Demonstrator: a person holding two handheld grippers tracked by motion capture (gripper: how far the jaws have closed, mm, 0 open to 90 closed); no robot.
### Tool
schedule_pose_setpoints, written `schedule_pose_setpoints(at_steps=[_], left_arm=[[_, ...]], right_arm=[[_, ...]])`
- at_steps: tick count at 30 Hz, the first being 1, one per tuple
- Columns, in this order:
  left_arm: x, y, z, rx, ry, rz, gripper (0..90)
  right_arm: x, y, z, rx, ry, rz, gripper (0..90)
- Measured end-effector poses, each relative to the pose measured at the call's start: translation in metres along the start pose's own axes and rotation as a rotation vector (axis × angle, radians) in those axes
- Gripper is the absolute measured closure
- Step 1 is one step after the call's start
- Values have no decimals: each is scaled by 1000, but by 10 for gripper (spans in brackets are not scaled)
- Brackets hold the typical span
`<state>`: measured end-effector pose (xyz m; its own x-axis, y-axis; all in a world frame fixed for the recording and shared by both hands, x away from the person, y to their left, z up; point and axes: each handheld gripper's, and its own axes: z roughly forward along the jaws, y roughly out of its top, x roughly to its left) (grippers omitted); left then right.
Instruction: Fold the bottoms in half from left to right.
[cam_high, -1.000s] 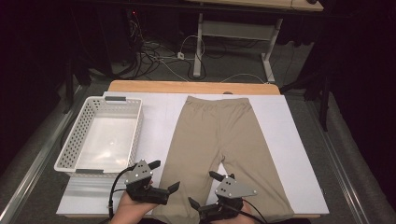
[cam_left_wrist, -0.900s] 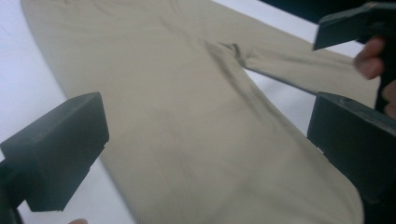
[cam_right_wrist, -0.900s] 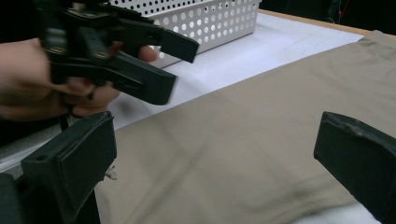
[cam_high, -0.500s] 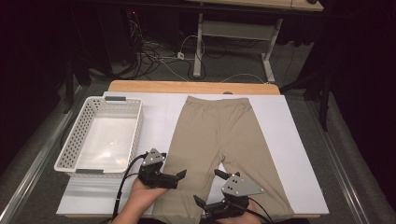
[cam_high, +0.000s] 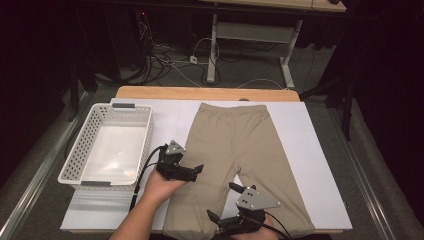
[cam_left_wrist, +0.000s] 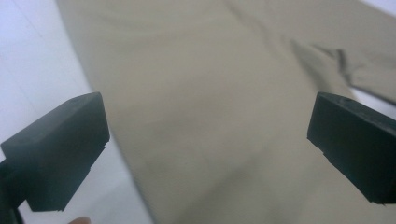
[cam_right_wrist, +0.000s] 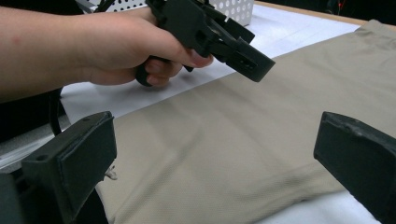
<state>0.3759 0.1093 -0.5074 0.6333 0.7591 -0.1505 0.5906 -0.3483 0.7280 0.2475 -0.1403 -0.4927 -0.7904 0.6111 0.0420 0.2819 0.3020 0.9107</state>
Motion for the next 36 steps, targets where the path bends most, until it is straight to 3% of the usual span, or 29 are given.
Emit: schedule_pose_setpoints(at_steps=[2,6,8,11,14,21,26,28,33,36], left_arm=[[2,0,4,51,14,-11,0],[5,-3,6,109,60,-42,0],[6,-6,7,114,71,-44,36],[5,-9,6,107,110,-83,134],[7,-9,6,92,120,-37,187],[1,-16,5,43,101,16,585],[5,-16,4,36,32,8,830],[6,-17,4,33,22,1,843],[8,-17,3,29,7,-11,844],[9,-18,2,15,0,-15,844]], right_arm=[[0,-2,3,10,5,5,0],[4,-8,10,33,20,9,0],[7,-10,14,44,27,9,0],[11,-12,18,57,30,-4,3],[18,-10,19,61,27,-31,8],[36,-11,24,77,32,-55,51],[46,-9,37,101,47,-55,195],[49,-5,45,111,59,-38,296],[63,4,72,174,53,-48,507],[72,7,85,212,56,-50,571]])
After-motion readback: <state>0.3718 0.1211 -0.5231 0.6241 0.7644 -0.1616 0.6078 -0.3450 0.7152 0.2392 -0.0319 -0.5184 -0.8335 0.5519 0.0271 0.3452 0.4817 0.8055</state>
